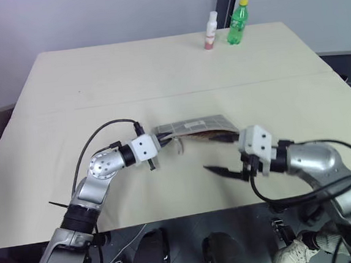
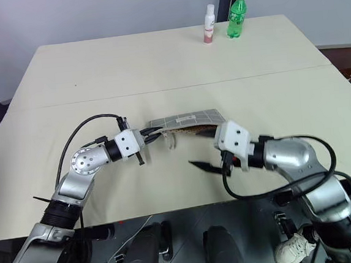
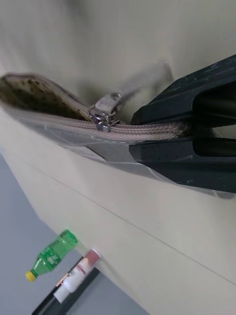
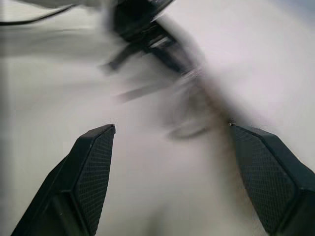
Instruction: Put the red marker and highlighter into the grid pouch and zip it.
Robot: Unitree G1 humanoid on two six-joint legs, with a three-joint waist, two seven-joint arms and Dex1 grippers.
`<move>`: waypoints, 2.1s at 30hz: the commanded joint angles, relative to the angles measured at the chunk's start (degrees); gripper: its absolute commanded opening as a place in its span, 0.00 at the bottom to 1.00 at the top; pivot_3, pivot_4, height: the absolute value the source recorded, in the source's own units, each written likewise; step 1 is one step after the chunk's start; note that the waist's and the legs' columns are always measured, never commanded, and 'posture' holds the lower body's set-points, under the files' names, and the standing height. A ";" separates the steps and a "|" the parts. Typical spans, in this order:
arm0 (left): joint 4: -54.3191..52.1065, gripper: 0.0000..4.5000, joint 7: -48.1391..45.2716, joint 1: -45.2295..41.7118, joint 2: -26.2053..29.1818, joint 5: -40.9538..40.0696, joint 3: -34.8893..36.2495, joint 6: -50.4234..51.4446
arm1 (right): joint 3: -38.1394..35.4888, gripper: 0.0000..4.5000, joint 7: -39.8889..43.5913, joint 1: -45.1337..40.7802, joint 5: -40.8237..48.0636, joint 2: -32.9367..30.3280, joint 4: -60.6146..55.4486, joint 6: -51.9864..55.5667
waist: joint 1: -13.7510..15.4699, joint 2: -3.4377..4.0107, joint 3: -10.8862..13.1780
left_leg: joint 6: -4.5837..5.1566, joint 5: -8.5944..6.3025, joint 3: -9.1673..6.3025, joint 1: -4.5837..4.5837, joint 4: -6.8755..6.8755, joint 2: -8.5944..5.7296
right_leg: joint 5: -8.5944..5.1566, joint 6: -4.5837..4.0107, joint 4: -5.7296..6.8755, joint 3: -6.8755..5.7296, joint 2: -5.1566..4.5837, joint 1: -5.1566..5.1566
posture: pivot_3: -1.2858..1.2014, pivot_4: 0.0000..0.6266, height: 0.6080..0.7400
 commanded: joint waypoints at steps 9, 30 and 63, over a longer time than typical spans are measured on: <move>2.65 0.00 1.40 -5.83 -2.71 5.51 -4.37 -4.30 | 6.22 0.84 -16.21 -8.05 -1.43 18.14 14.47 8.05 | -0.17 -0.01 -0.01 | 0.00 0.02 0.02 -0.04 -0.03 0.00 | 0.03 -0.04 0.04 0.04 0.05 -0.14 | 0.52 0.24 1.00; 1.91 0.00 4.35 -6.02 -3.72 8.04 -5.20 -3.64 | 2.95 0.03 -18.31 -12.27 5.29 24.63 18.17 9.99 | -0.05 -0.02 -0.01 | 0.01 0.01 0.03 -0.10 -0.05 -0.01 | 0.03 -0.03 0.03 0.02 0.05 -0.18 | 0.52 0.24 1.00; -0.14 1.00 -2.09 4.63 7.30 -20.41 17.03 13.91 | -22.02 0.99 4.90 9.78 9.12 -6.99 17.39 -6.02 | -0.17 0.00 0.00 | 0.03 0.00 0.03 -0.03 -0.19 0.02 | 0.02 -0.03 -0.15 0.02 0.04 -0.07 | 0.52 0.24 1.00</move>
